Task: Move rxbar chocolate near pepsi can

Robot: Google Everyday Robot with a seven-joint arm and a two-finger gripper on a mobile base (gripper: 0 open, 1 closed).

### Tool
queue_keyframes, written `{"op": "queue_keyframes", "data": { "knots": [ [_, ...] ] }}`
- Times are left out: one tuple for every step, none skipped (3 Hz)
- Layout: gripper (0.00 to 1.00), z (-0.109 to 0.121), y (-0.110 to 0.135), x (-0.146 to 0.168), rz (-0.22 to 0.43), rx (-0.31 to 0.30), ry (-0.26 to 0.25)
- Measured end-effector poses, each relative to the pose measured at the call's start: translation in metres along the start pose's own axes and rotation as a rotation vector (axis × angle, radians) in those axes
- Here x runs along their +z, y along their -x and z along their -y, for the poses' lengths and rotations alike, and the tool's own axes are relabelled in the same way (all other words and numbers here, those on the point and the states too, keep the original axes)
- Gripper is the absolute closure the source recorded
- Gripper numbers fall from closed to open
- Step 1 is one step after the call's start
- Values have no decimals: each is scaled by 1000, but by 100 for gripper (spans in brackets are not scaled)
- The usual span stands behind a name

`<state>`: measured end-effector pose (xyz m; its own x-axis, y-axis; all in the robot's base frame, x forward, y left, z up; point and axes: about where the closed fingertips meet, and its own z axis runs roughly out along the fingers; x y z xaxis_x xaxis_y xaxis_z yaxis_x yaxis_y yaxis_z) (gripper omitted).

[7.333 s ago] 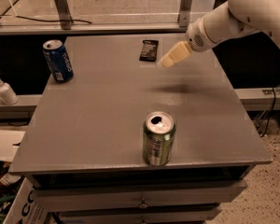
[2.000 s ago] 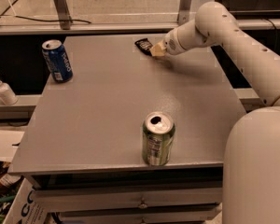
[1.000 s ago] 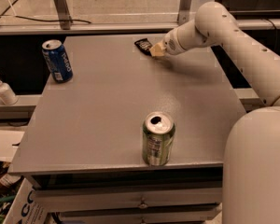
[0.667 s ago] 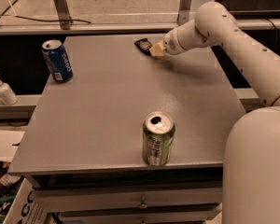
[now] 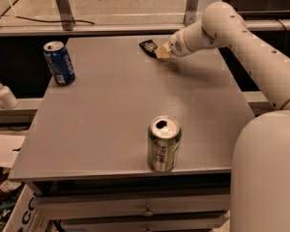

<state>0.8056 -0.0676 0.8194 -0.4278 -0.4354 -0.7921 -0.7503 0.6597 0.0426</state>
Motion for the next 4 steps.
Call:
{"op": "queue_keyframes", "data": {
  "knots": [
    [84, 0, 0, 0, 0, 0, 0],
    [59, 0, 0, 0, 0, 0, 0],
    [36, 0, 0, 0, 0, 0, 1],
    [13, 0, 0, 0, 0, 0, 1]
  ]
}}
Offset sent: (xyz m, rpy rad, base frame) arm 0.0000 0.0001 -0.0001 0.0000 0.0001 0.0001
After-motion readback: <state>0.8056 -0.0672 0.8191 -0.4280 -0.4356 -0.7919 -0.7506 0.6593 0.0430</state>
